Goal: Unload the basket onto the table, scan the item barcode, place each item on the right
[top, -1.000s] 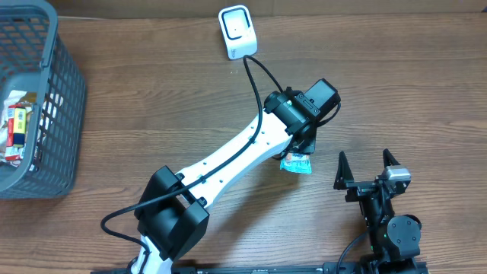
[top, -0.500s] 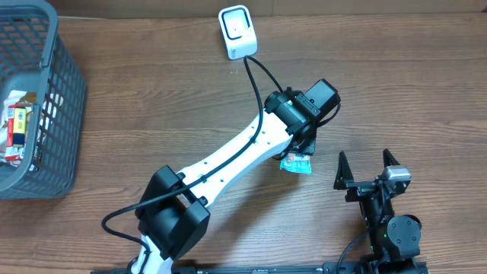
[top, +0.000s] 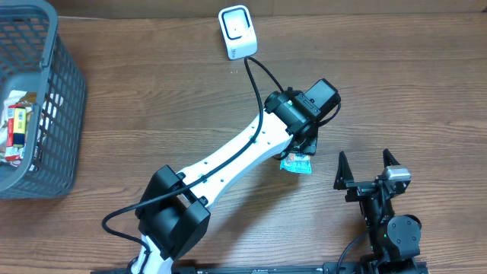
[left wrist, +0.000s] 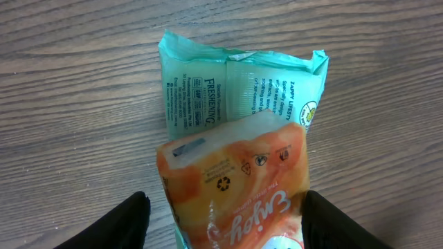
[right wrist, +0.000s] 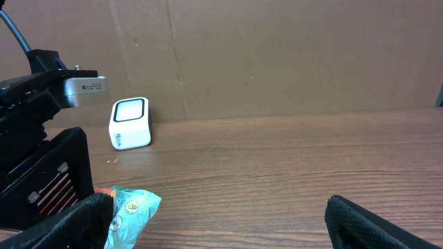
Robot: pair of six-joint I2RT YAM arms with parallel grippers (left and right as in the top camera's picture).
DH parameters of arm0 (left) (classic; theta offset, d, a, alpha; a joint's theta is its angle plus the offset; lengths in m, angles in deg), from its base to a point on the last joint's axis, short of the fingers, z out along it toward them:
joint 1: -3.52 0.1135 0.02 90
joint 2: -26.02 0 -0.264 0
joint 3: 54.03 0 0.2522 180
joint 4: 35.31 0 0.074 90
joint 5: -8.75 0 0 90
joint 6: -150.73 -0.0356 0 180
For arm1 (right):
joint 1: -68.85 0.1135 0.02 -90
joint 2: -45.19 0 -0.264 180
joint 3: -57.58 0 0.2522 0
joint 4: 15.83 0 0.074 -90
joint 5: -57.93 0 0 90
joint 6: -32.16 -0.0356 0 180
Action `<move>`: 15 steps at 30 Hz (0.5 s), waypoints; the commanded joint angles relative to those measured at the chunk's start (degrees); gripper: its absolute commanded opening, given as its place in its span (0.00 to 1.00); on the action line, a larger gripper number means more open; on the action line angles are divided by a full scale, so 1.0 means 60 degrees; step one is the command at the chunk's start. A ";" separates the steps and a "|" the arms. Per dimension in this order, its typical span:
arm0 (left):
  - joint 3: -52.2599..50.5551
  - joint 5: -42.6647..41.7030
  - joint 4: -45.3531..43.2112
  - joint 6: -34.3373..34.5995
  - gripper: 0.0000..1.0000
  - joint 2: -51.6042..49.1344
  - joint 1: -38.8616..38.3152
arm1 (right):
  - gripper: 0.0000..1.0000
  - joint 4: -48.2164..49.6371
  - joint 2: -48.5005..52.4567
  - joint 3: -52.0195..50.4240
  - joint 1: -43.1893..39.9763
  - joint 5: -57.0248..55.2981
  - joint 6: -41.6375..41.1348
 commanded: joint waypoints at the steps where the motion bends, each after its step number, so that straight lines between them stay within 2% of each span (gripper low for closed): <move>1: -0.0131 -0.0084 -0.0011 -0.0062 0.60 -0.0219 -0.0084 | 1.00 0.0029 -0.0087 -0.0102 -0.0033 0.0047 0.0011; 15: -0.0131 0.0033 -0.0033 -0.0076 0.59 -0.0219 -0.0251 | 1.00 0.0029 -0.0087 -0.0102 -0.0033 0.0047 0.0011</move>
